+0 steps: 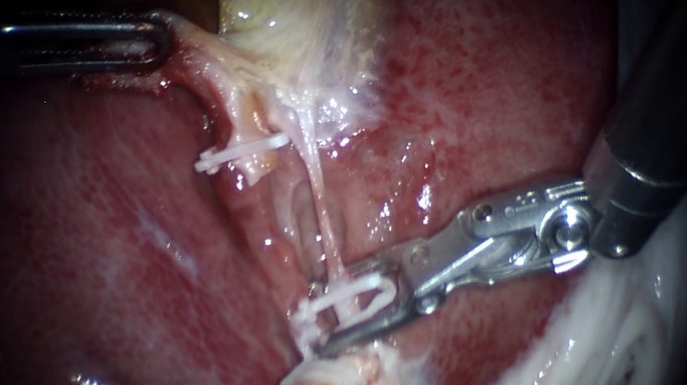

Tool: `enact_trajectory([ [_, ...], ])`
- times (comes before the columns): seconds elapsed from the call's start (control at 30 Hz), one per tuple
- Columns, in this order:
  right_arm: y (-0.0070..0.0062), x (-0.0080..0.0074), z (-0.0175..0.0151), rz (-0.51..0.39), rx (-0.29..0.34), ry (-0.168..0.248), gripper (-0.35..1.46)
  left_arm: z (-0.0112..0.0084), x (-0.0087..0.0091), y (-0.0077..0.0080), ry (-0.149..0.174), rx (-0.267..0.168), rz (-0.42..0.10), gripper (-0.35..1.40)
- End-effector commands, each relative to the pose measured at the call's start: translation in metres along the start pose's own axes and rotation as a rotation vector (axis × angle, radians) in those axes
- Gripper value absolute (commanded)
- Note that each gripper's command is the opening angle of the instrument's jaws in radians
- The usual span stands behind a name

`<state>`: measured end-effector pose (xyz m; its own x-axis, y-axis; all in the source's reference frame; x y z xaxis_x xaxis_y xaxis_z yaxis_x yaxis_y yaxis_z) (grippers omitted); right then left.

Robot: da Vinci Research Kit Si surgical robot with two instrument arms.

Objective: Clipping second clip right tube

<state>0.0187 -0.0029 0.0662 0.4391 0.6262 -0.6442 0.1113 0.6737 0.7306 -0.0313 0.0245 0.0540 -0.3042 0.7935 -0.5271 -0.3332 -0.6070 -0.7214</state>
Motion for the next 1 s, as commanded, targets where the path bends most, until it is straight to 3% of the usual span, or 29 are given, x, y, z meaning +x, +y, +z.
enact_trajectory([
  [0.03, 0.0001, 0.0, -0.0004, 0.0, -0.001, 0.0, 0.36, -0.0001, 0.0, 0.0, 0.0, -0.001, 0.0, -0.35],
  [0.27, 0.0003, 0.0007, -0.0037, 0.02, -0.012, 0.013, 0.43, -0.0007, 0.0002, -0.0001, -0.001, -0.005, -0.001, -0.35],
  [0.5, 0.0006, 0.0024, -0.0067, 0.043, -0.008, 0.021, 0.44, -0.0009, 0.0001, -0.0001, -0.002, -0.005, 0.0, -0.35],
  [1.0, 0.002, 0.0025, -0.0021, 0.095, -0.029, 0.024, 0.47, -0.0007, 0.0002, -0.0001, -0.001, -0.005, -0.001, -0.35],
])
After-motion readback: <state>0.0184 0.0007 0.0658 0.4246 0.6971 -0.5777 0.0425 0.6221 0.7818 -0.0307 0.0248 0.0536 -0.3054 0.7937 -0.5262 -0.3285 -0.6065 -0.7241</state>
